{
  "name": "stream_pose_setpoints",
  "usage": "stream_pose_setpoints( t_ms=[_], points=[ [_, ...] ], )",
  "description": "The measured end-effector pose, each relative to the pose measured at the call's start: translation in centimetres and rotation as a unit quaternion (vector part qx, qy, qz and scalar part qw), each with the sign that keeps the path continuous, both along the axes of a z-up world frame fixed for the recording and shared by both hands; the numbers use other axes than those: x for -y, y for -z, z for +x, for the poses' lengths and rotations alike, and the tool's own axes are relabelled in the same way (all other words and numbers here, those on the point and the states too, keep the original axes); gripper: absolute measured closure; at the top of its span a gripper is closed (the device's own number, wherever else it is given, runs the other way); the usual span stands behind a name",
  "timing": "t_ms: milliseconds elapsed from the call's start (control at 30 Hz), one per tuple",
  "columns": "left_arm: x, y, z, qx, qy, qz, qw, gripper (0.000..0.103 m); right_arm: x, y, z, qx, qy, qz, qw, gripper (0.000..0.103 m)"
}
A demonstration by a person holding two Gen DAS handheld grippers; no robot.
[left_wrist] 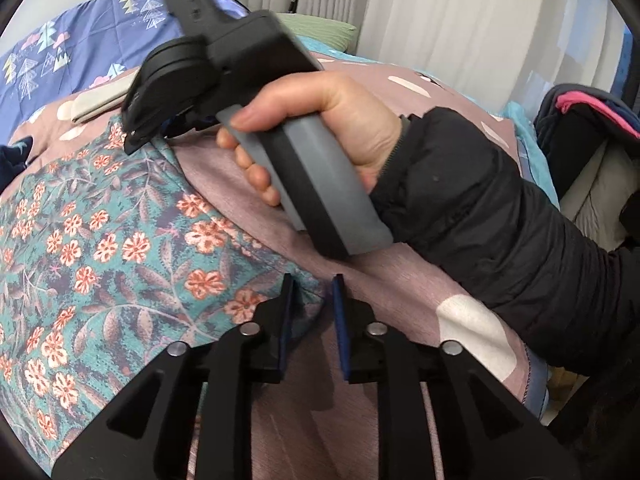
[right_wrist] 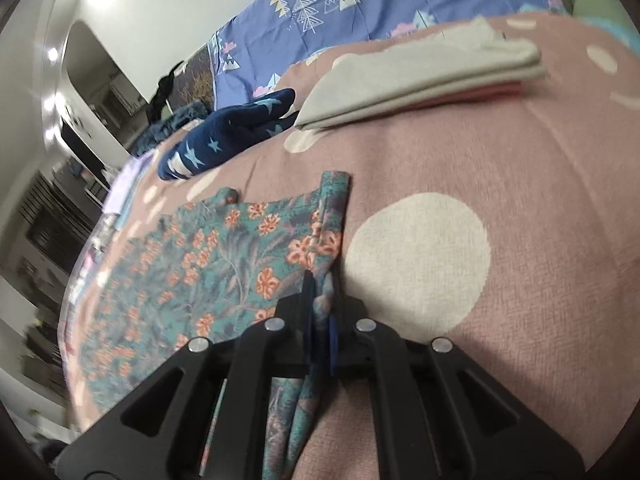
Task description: Fold small clothes
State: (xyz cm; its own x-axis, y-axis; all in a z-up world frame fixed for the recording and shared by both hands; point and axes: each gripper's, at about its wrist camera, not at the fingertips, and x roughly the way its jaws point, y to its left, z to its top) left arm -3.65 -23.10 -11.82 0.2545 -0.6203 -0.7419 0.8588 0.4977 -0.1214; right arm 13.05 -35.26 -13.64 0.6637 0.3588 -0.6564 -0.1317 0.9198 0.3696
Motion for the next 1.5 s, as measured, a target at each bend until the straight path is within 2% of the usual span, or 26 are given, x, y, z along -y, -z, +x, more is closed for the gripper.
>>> stream_pose_setpoints(
  t_ms=[133,267,333,400,500,533,633,667,700,833,867,933,1000,1067,1100,1167,1267,1367,1467,1500],
  points=[
    [1.0,0.1,-1.2,0.025,0.003,0.017,0.9995,0.079,-0.5,-0.1,-0.2,0.01,0.005,-0.026,1.0,0.096],
    [0.5,-0.5,-1.5,0.016,0.003,0.01,0.9998,0.079,-0.3,0.1,-0.2,0.01,0.007,-0.016,1.0,0.093],
    [-0.2,-1.0,-1.5,0.017,0.002,0.011,0.9998,0.075,-0.1,0.2,-0.3,0.007,0.008,-0.008,1.0,0.093],
    [-1.4,-1.7,-1.7,0.035,-0.009,0.016,0.9992,0.067,0.0,0.2,-0.4,0.006,0.009,0.0,1.0,0.093],
    [-4.1,-3.0,-1.5,0.053,-0.044,0.011,0.9976,0.063,0.2,0.2,-0.7,0.009,0.012,0.006,1.0,0.091],
    [-5.1,-3.3,-1.2,0.055,-0.06,0.008,0.9967,0.059,0.3,0.1,-0.9,0.012,0.014,0.008,1.0,0.09],
    [-9.5,-4.3,0.1,0.059,-0.131,0.0,0.9896,0.051,0.7,-0.4,-1.6,0.016,0.027,0.016,0.999,0.08],
    [-10.7,-4.5,0.4,0.056,-0.148,-0.003,0.9874,0.05,1.2,-0.5,-2.0,0.016,0.05,0.012,0.999,0.065],
    [-12.5,-4.6,0.8,0.049,-0.171,-0.009,0.984,0.05,1.7,-0.8,-2.5,0.02,0.074,0.006,0.997,0.052],
    [-19.3,-4.7,1.4,0.042,-0.252,-0.019,0.9666,0.05,2.8,-2.4,-5.3,0.028,0.133,-0.021,0.99,0.054],
    [-21.5,-4.7,1.3,0.046,-0.278,-0.02,0.9592,0.05,2.6,-3.0,-6.2,0.037,0.137,-0.028,0.99,0.054],
    [-25.3,-4.8,1.5,0.052,-0.318,-0.022,0.9464,0.05,1.0,-4.7,-8.3,0.061,0.122,-0.047,0.99,0.054],
    [-29.4,-5.0,1.1,0.055,-0.367,-0.03,0.9283,0.049,-1.8,-6.4,-10.2,0.088,0.094,-0.078,0.989,0.054],
    [-33.6,-5.0,0.8,0.055,-0.413,-0.039,0.9083,0.049,-6.5,-7.8,-11.8,0.118,0.048,-0.127,0.984,0.053],
    [-34.9,-5.0,0.5,0.054,-0.428,-0.044,0.9011,0.049,-8.7,-7.9,-12.2,0.127,0.022,-0.149,0.98,0.044],
    [-37.8,-4.8,-0.2,0.053,-0.453,-0.057,0.8882,0.049,-14.3,-7.4,-12.9,0.142,-0.044,-0.209,0.966,0.029],
    [-40.2,-4.4,-1.4,0.054,-0.464,-0.069,0.8814,0.049,-21.1,-5.9,-14.1,0.157,-0.113,-0.27,0.943,0.029],
    [-42.0,-3.6,-2.2,0.046,-0.47,-0.075,0.8781,0.049,-28.1,-4.1,-16.9,0.189,-0.195,-0.296,0.916,0.03],
    [-43.7,-2.9,-2.8,0.04,-0.474,-0.088,0.8751,0.049,-34.1,-2.3,-20.0,0.244,-0.251,-0.353,0.868,0.03],
    [-44.0,-2.7,-2.8,0.038,-0.475,-0.092,0.8741,0.049,-36.1,-1.5,-21.2,0.267,-0.27,-0.379,0.844,0.03]
  ],
)
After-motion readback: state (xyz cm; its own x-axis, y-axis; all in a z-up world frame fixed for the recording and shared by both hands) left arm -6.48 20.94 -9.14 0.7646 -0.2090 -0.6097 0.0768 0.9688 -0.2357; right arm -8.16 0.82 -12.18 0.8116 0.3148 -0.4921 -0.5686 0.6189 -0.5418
